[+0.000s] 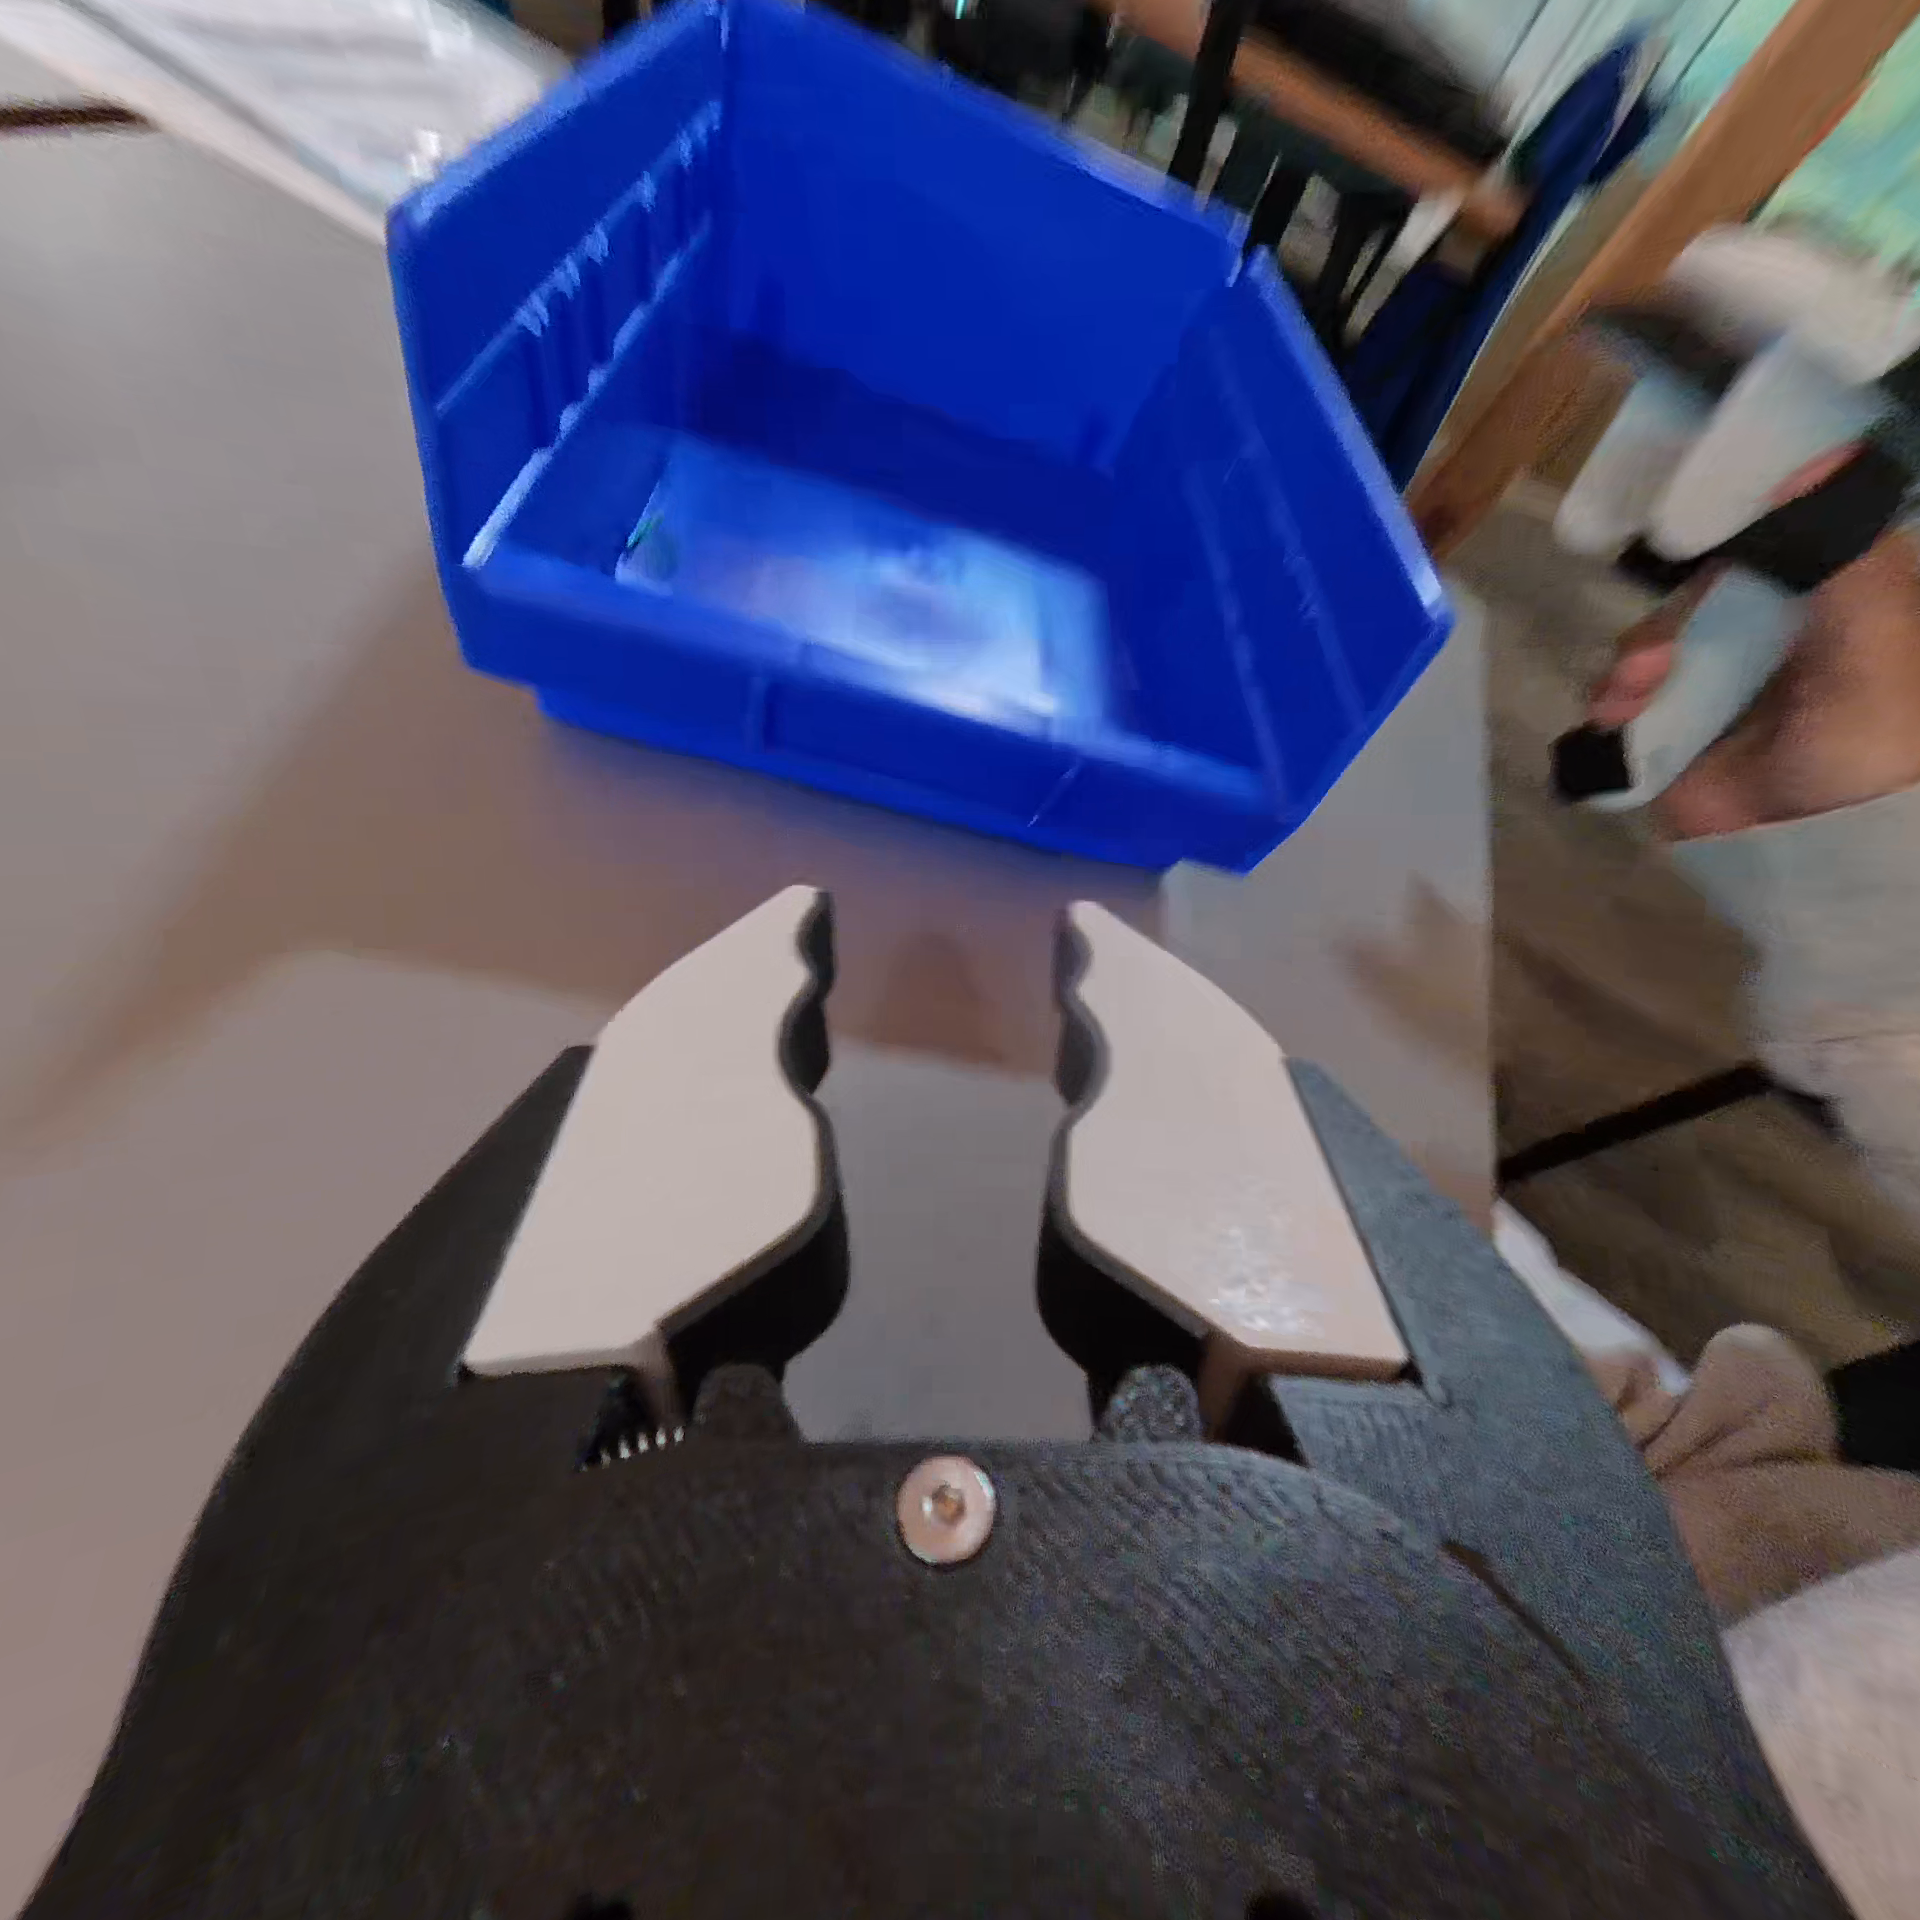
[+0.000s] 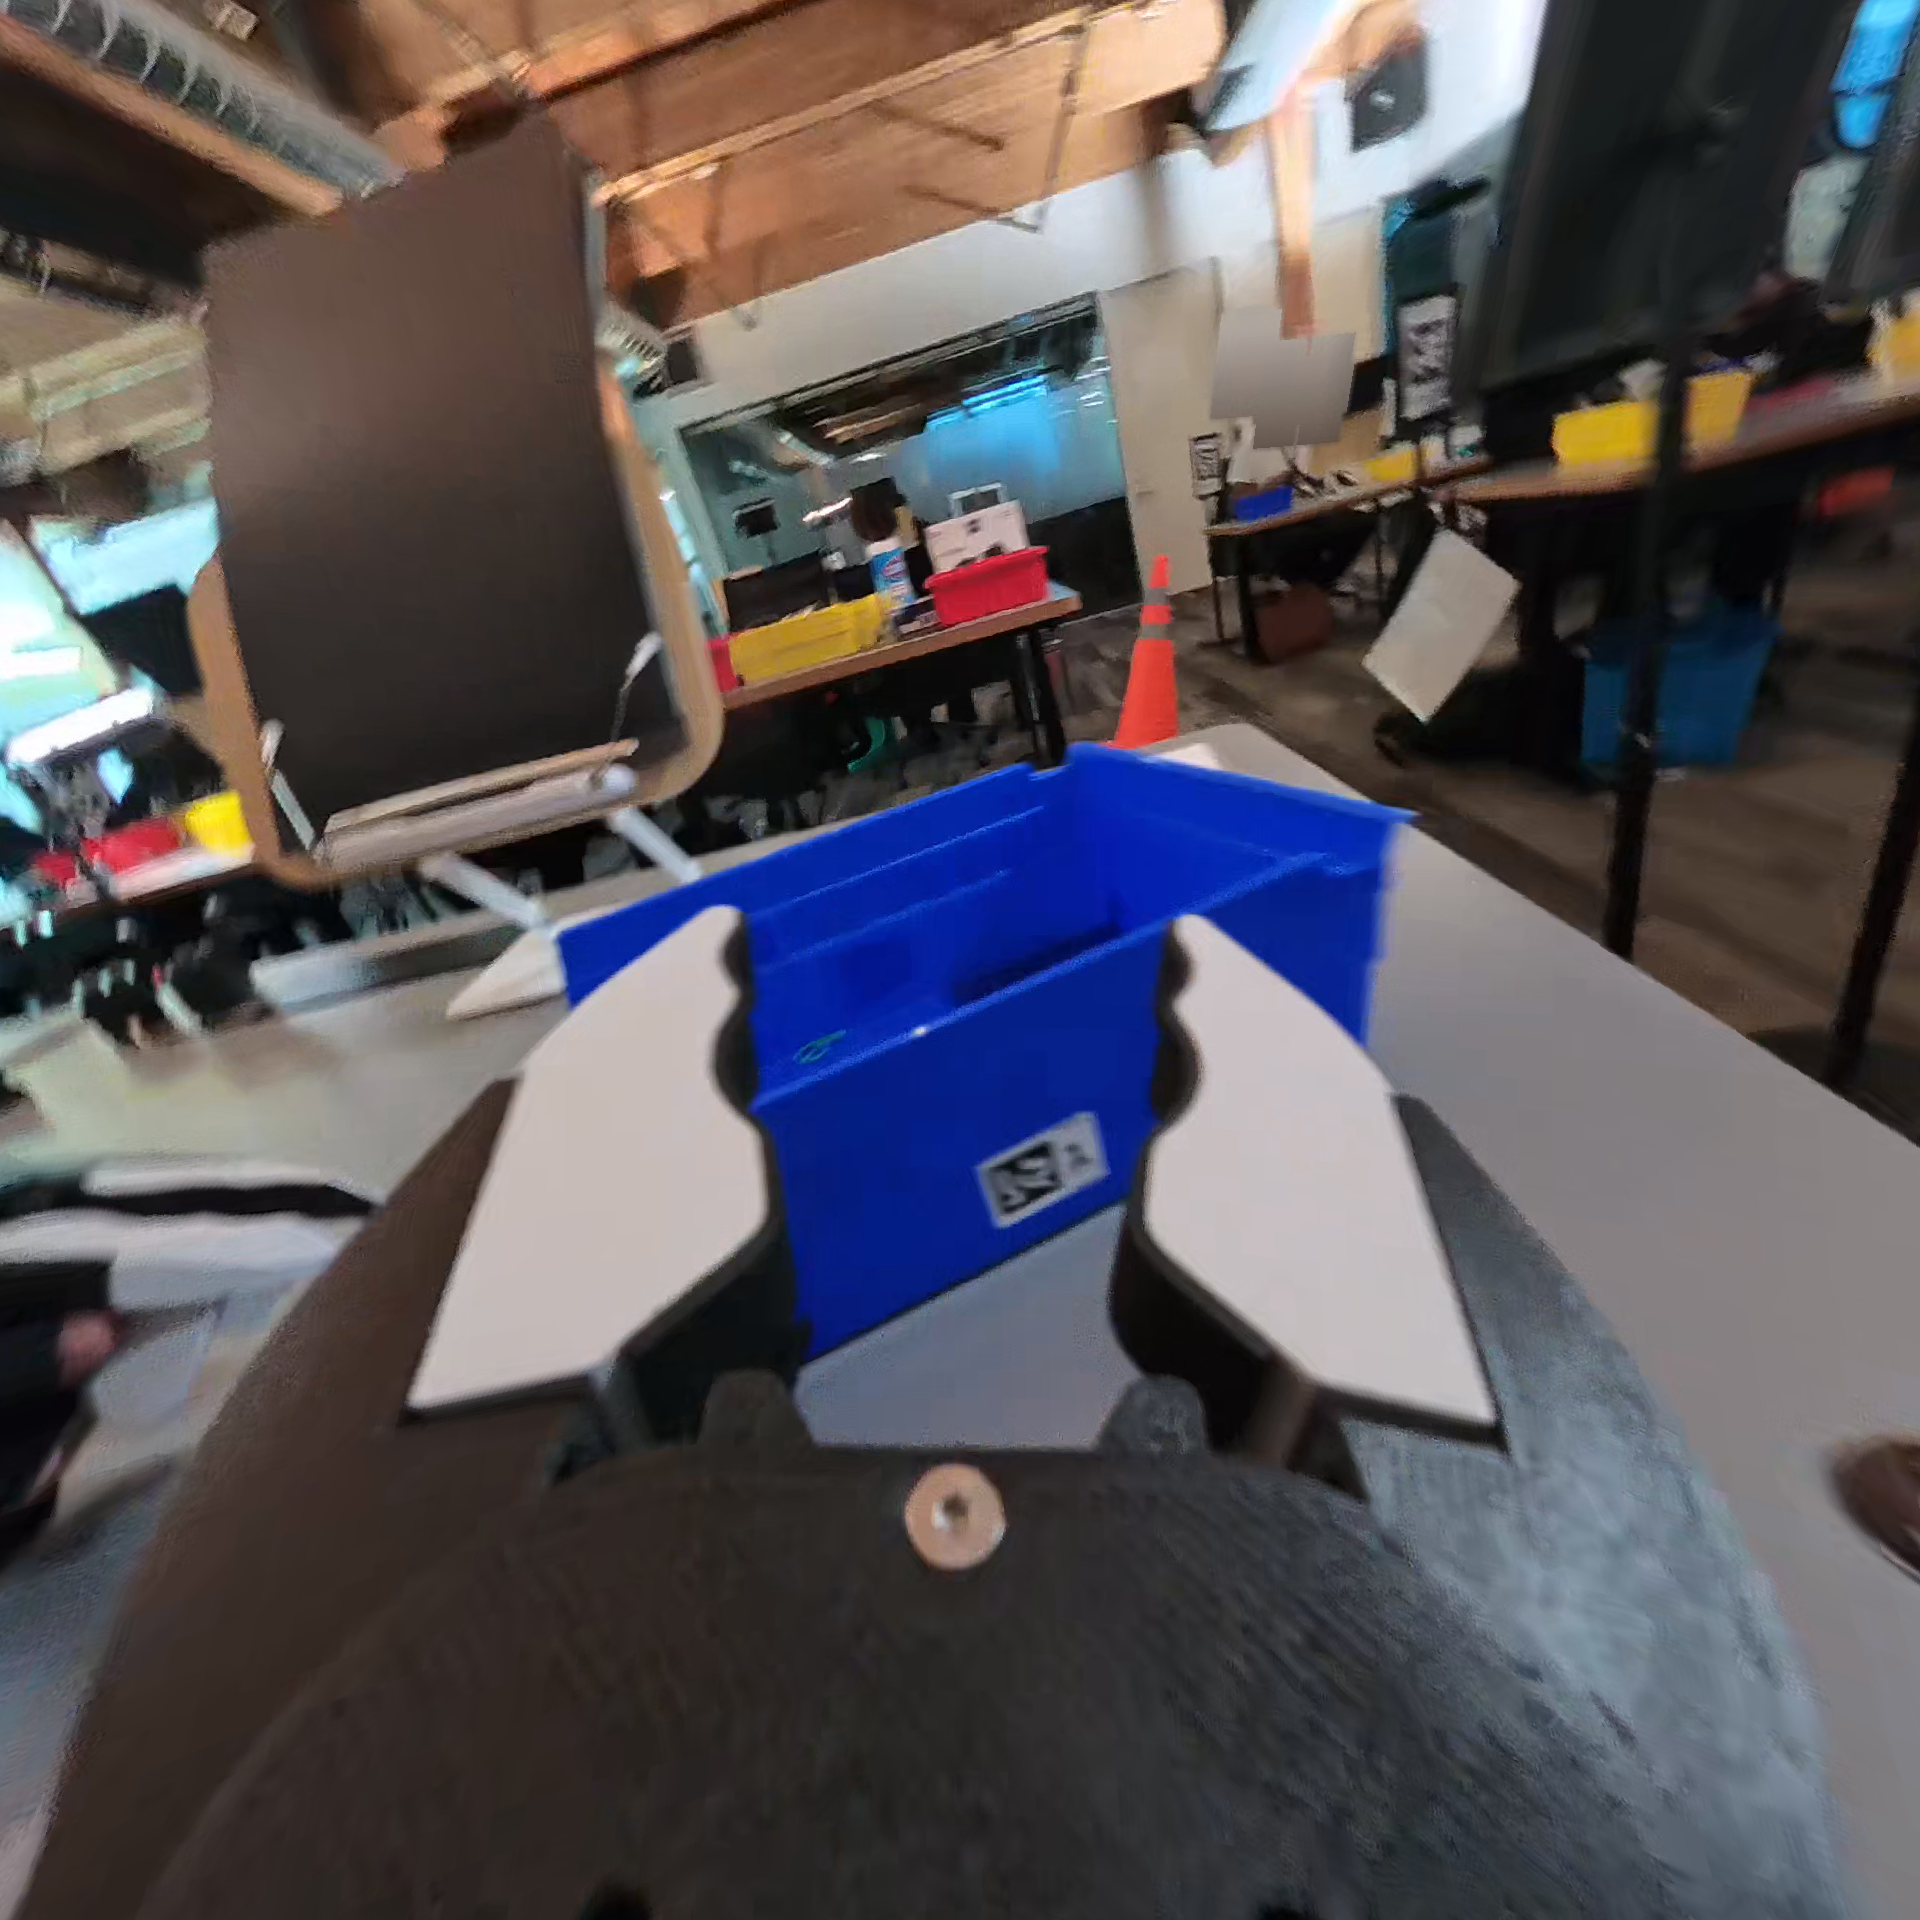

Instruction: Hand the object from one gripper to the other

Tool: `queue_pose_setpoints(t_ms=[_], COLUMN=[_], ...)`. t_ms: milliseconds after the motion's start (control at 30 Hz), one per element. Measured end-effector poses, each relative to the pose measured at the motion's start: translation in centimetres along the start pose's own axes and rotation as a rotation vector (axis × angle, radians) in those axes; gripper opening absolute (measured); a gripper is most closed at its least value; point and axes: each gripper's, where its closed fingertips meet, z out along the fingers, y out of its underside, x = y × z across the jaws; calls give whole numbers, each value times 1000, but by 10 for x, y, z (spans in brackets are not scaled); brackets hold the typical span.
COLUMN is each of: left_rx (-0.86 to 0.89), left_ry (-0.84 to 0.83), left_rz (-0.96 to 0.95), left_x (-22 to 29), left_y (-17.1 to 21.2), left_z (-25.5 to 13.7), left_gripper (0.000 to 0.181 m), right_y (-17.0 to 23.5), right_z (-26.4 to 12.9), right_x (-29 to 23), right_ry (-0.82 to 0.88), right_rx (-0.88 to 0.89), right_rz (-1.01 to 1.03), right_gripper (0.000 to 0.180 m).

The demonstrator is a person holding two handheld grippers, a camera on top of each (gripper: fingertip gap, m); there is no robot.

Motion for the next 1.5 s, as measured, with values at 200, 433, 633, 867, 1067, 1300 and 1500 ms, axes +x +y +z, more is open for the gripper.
queue_pose_setpoints(t_ms=[200,433,633,867,1067,1300,1500], left_rx=[-102,-126,-120,-150,-305,-501,-541], left_ry=[-195,-267,-278,-343,-470,-565,-625], left_rz=[140,196,185,192,430,681,781], left_x=[-36,-50,-57,-70,-82,-82,-81], left_y=[0,3,4,6,19,42,42], left_z=[-13,-16,-18,-20,-19,-13,-13], left_gripper=[11,14,25,6,3,4,5], right_y=[67,79,56,-41,23,105,117], right_z=[35,39,13,-27,-13,-47,-66], right_x=[-94,-54,57,34,-184,-295,-322], right_ry=[-101,8,268,153,-499,-783,-894], right_rx=[-181,-288,-320,129,-7,-84,-82], right_rz=[-217,-424,-285,-165,-340,-733,-711], right_gripper=[135,88,54,29,49,70,81])
